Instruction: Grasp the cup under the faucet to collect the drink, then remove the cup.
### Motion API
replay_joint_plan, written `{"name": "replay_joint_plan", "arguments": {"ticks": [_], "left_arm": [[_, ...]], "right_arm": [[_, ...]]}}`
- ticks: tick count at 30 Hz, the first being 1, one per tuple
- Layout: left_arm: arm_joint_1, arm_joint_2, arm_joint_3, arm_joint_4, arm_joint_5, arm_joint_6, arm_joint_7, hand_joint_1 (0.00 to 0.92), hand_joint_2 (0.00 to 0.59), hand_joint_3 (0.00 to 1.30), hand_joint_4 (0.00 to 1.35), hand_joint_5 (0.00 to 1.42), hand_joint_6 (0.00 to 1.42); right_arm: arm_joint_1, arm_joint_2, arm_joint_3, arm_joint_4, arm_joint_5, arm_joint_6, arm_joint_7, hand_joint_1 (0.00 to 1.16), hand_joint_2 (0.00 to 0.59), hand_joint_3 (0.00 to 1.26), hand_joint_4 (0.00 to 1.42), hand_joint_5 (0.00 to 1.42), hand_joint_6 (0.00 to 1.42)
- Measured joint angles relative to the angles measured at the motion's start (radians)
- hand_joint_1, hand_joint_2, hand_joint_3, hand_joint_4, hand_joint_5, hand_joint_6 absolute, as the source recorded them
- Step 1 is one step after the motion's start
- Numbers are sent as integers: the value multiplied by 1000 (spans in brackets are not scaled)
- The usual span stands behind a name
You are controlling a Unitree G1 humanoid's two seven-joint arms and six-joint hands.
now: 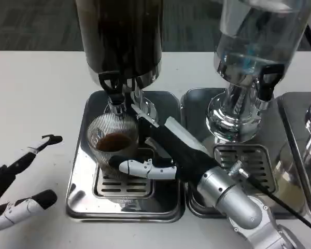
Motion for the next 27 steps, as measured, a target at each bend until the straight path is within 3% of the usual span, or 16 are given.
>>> {"name": "replay_joint_plan", "arguments": {"ticks": [27], "left_arm": [[11,0,-25,1,-17,-1,1,0,138,150,78,72,121]], "right_arm": [[-19,6,26,-7,-43,50,-32,517,178,41,23,114,217]]}}
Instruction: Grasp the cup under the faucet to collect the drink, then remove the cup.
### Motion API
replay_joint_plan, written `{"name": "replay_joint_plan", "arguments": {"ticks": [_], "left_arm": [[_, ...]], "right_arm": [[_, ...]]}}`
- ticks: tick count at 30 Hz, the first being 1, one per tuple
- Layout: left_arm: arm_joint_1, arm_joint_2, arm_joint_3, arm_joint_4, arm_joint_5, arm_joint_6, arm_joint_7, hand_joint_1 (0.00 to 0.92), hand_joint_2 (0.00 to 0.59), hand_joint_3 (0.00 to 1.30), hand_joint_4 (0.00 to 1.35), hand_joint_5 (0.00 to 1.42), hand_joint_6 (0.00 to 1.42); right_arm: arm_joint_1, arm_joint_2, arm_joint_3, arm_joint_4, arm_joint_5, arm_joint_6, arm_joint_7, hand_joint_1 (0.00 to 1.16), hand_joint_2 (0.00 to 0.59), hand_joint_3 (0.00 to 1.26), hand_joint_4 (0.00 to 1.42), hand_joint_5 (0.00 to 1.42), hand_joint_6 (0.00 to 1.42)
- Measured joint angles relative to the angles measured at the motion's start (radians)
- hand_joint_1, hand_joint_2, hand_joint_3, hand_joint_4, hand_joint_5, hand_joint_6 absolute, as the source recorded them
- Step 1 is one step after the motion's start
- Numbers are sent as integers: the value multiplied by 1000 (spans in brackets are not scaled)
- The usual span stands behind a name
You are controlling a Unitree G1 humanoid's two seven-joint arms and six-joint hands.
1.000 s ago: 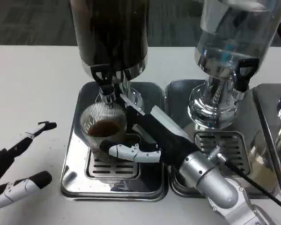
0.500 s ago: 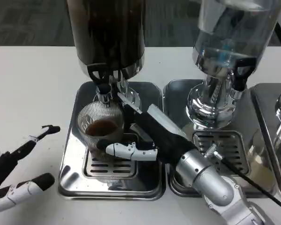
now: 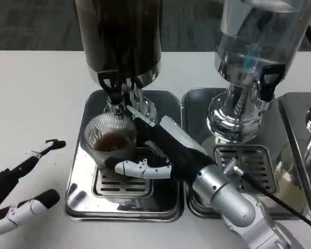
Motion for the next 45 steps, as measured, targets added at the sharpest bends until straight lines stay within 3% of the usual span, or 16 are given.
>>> {"name": "replay_joint_plan", "arguments": {"ticks": [13,38,45], "left_arm": [[1,0,-5,0,-23,0,0,0,152,150,83,72,124],[11,3,-6,0,-31,1,0,0,166,150,84,72,124],[11,3,-6,0,-31,2,0,0,171,169,92,72,124]], "right_arm": [[23,2,14,-36,-38,25,-51,512,187,160,156,250,372],[56,11,29,-82,-86,61,-109,522,193,207,235,361,496],[55,12,30,-83,-86,68,-107,591,192,186,222,363,512]]}}
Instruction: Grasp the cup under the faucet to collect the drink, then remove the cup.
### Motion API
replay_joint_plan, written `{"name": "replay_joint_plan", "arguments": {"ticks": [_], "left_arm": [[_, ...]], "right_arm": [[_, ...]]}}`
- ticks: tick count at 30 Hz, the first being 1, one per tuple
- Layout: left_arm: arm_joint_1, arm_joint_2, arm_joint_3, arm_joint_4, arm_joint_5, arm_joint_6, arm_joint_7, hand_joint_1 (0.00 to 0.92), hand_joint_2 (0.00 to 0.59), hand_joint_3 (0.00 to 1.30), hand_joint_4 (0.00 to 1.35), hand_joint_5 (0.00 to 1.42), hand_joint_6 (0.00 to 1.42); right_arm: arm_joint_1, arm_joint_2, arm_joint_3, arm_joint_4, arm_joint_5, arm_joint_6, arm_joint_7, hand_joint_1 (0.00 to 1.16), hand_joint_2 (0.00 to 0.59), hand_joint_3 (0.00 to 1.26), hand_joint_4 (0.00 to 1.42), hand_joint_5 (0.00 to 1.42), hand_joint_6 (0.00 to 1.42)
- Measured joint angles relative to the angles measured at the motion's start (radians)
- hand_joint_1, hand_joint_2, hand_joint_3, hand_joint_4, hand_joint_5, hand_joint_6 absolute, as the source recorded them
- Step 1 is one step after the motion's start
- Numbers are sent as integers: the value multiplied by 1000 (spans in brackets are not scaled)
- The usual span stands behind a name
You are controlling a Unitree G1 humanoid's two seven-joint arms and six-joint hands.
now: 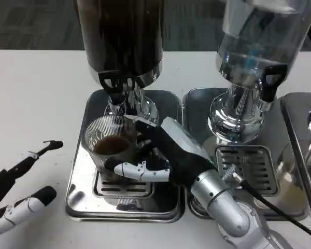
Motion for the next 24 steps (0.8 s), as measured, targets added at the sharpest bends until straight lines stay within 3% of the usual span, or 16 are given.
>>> {"name": "replay_joint_plan", "arguments": {"ticks": [5,11,18,24], "left_arm": [[0,1,-1,0,-1,0,-1,0,175,171,93,72,124],[0,2,-2,0,-6,1,-2,0,177,177,94,72,124],[0,3,-2,1,-12,2,-3,0,179,181,95,72,124],[0,3,-2,1,-12,2,-3,0,180,182,99,72,124]], "right_arm": [[-2,0,2,-1,-2,6,0,615,191,190,235,387,536],[-1,4,4,-6,-20,9,-12,642,192,250,321,485,682],[16,17,6,-12,-41,9,-66,665,200,351,440,639,955],[41,21,4,-23,-52,6,-111,667,208,385,489,689,1028]]}}
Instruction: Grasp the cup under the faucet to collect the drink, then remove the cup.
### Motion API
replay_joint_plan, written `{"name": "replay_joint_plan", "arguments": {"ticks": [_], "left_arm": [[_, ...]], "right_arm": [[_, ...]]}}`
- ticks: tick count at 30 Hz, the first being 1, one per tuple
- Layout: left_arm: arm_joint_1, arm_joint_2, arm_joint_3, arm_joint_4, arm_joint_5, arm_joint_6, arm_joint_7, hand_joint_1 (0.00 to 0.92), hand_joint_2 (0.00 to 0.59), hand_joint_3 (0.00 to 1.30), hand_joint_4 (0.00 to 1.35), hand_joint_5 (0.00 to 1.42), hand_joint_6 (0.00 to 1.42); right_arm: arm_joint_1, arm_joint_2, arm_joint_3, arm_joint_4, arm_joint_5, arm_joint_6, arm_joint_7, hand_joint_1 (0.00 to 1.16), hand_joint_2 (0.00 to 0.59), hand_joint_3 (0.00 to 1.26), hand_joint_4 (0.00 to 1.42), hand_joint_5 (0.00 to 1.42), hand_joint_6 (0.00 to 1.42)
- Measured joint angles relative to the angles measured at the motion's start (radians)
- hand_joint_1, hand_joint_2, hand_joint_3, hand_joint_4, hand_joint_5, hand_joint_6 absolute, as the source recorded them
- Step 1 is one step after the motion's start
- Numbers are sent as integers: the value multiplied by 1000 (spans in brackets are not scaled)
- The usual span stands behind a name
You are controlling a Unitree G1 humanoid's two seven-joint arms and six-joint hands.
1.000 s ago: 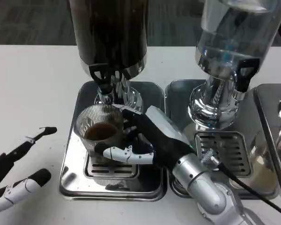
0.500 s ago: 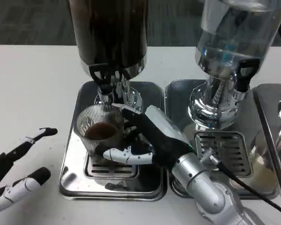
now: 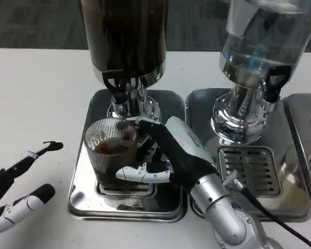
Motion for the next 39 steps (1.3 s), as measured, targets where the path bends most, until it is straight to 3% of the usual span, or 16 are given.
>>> {"name": "replay_joint_plan", "arguments": {"ticks": [20,39], "left_arm": [[-1,6,-7,0,-19,0,-18,0,182,173,94,72,124],[-15,8,-27,1,-22,0,-35,0,173,164,91,72,124]], "right_arm": [[72,-12,-12,-30,-22,-35,-84,670,210,429,527,743,1094],[175,-52,-79,-155,-39,-12,-97,668,222,442,536,753,1104]]}}
